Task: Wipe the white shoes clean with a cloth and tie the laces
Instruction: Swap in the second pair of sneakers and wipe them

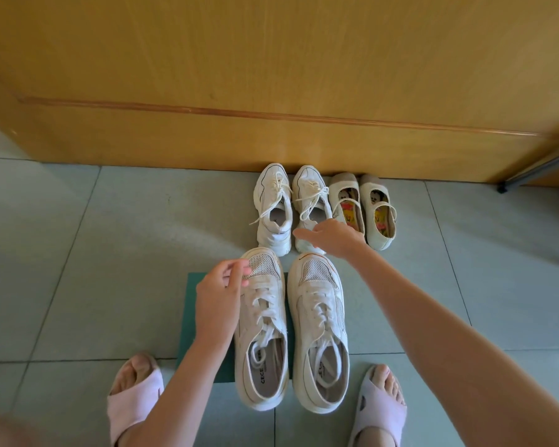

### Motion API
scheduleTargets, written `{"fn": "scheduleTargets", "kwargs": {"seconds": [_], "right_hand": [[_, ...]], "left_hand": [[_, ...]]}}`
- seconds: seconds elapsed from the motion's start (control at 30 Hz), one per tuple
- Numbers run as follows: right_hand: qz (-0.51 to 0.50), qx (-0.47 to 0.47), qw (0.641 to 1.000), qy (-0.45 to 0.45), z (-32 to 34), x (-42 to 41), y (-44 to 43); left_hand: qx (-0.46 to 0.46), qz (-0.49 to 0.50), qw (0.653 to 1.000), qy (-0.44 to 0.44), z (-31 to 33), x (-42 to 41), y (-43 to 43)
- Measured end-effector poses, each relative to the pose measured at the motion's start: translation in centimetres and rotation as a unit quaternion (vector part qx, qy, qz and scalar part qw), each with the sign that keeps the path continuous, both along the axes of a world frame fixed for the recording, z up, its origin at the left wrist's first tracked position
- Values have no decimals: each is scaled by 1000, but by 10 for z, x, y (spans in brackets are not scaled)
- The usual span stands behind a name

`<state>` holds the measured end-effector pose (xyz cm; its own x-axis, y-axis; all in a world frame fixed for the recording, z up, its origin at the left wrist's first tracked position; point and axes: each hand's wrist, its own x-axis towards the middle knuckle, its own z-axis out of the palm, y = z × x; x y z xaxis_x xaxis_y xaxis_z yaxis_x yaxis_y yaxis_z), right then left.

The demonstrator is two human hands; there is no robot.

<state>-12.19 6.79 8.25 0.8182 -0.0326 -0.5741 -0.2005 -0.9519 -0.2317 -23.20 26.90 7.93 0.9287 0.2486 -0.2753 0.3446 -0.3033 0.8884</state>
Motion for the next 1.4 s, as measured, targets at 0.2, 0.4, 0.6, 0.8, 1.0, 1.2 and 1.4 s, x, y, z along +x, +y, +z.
{"fn": "scheduleTargets", "kwargs": {"seconds": [0.2,0.4,0.6,0.8,1.0,1.2,1.4], "right_hand": [[-20,-46,996,-77,-1,-4,3],[-140,92,984,-52,-6,-13,-19],[-263,147,952,-52,-19,-44,-47],[-335,255,905,-70,-27,-67,-50],[-353,243,900,-74,-33,-74,-50],[-355,274,892,-49,-30,-71,-52],[-368,286,880,-92,-34,-79,-55]], "left_hand": [[5,-1,1000,3,0,-2,0],[26,4,1000,4,-1,-6,5],[86,0,996,3,-4,-15,2],[129,-7,991,15,-3,-30,-7],[148,-26,987,59,-1,-40,-18],[158,-33,984,71,-6,-43,-21],[140,-29,987,71,-8,-45,-24]]}}
